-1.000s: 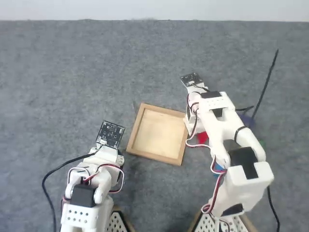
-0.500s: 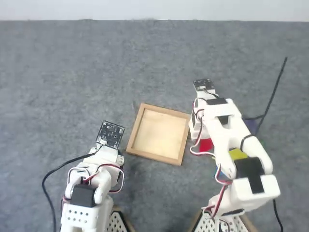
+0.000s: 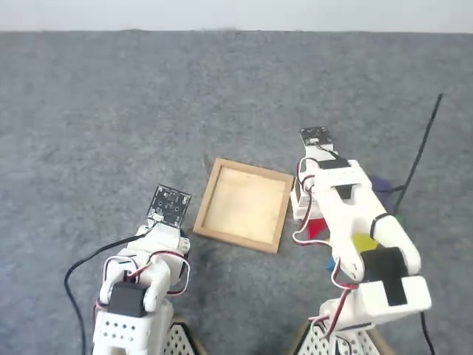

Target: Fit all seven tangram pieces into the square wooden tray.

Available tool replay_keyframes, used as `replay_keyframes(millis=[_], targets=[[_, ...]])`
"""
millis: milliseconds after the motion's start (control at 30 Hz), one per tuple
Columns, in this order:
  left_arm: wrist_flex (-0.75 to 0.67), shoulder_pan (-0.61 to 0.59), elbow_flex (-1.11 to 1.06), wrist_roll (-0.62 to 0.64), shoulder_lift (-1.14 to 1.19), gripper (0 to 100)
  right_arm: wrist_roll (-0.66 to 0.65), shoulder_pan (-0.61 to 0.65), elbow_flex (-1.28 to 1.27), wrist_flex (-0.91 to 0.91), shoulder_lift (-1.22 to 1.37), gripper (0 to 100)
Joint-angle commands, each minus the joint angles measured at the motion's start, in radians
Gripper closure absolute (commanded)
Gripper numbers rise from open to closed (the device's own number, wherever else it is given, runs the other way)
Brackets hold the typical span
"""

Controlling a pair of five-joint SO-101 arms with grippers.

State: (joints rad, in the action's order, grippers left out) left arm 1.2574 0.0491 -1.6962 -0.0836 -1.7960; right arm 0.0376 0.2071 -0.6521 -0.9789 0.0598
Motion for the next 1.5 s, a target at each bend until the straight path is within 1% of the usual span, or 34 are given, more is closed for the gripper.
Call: replay_keyframes(millis=[0, 167, 300, 333, 433, 500, 567, 667, 733, 800, 900, 1000, 1333, 1467], targets=[[0.005, -0.005, 0.012, 0.005, -0.021, 99, 0.012, -0.010, 0.038, 0.002, 0.019, 70.4], [0.005, -0.005, 0.012, 0.005, -0.021, 99, 0.012, -0.010, 0.040, 0.005, 0.018, 78.8], [0.005, -0.005, 0.012, 0.005, -0.021, 99, 0.011, -0.015, 0.046, 0.004, 0.016, 79.3], [0.005, -0.005, 0.012, 0.005, -0.021, 99, 0.000, -0.019, 0.048, 0.002, 0.016, 79.3], [0.005, -0.005, 0.012, 0.005, -0.021, 99, -0.100, -0.035, 0.087, -0.042, 0.022, 79.3], [0.005, -0.005, 0.012, 0.005, -0.021, 99, -0.112, -0.044, 0.137, -0.116, 0.024, 79.0], [0.005, -0.005, 0.012, 0.005, -0.021, 99, -0.117, -0.047, 0.189, -0.160, 0.025, 76.2], [0.005, -0.005, 0.012, 0.005, -0.021, 99, -0.117, -0.041, 0.239, -0.177, 0.027, 69.7], [0.005, -0.005, 0.012, 0.005, -0.021, 99, -0.118, -0.041, 0.256, -0.179, 0.027, 67.9], [0.005, -0.005, 0.012, 0.005, -0.021, 99, -0.146, -0.042, 0.261, -0.174, 0.027, 68.0], [0.005, -0.005, 0.012, 0.005, -0.021, 99, -0.235, -0.042, 0.265, -0.173, 0.027, 67.9], [0.005, -0.005, 0.012, 0.005, -0.021, 99, -0.272, -0.042, 0.273, -0.173, 0.035, 67.9], [0.005, -0.005, 0.012, 0.005, -0.021, 99, -0.269, -0.047, 0.379, -0.159, 0.278, 67.9], [0.005, -0.005, 0.012, 0.005, -0.021, 99, -0.262, -0.058, 0.391, -0.191, 0.292, 68.0]])
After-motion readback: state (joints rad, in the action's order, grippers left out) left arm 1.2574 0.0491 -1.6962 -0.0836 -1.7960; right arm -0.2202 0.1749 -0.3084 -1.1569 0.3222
